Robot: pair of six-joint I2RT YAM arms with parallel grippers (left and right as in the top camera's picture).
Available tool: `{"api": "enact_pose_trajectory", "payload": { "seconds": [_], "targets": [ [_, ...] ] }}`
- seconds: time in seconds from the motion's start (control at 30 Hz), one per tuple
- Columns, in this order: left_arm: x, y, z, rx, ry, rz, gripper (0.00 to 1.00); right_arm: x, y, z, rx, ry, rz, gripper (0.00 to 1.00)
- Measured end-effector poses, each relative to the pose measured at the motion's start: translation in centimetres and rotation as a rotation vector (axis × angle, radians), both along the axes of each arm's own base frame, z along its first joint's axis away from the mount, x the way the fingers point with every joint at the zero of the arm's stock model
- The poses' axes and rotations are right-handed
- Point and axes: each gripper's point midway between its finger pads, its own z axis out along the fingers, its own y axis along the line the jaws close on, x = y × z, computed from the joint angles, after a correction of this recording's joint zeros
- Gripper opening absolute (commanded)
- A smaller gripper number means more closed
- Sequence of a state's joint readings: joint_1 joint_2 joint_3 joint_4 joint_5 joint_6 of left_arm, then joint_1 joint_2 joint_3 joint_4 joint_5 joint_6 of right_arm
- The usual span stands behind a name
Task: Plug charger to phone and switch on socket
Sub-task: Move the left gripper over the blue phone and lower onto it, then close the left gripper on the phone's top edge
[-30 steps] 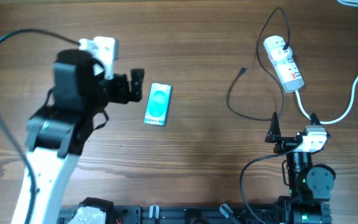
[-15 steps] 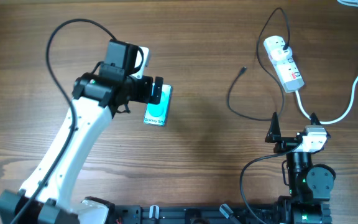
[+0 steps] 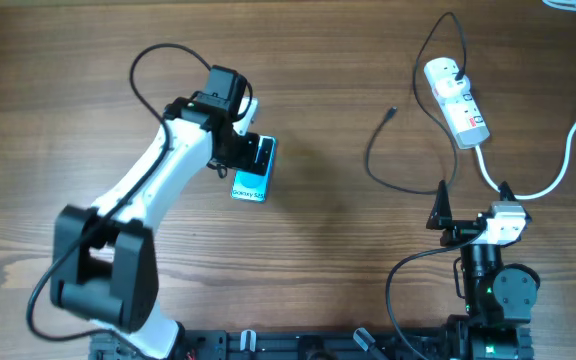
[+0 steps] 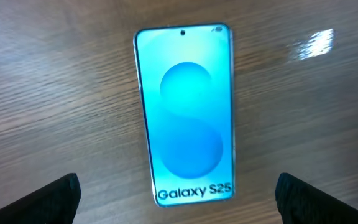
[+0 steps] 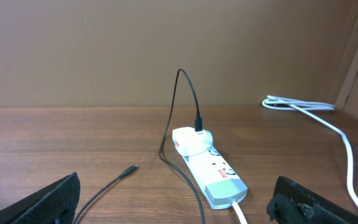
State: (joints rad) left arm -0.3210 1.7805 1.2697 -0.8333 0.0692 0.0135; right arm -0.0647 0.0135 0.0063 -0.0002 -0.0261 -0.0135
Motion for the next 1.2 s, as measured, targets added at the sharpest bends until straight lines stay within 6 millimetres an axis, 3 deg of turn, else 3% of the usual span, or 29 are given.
{"api": "enact_pose_trajectory", "payload": {
  "seconds": [0.37, 0.63, 1.2],
  "targets": [
    [0.9, -1.1, -2.4, 0.009, 0.002, -0.054, 1.00, 0.0, 0.0, 0.0, 0.000, 0.000, 0.000, 1.00],
    [0.4, -1.5, -6.1, 0.067, 0.066, -0.079, 1.00, 0.0, 0.0, 0.0, 0.000, 0.000, 0.000, 1.00],
    [0.9, -1.8, -6.2, 0.051, 0.050, -0.054, 0.99, 0.0, 0.0, 0.0, 0.000, 0.000, 0.000, 1.00]
  ]
}}
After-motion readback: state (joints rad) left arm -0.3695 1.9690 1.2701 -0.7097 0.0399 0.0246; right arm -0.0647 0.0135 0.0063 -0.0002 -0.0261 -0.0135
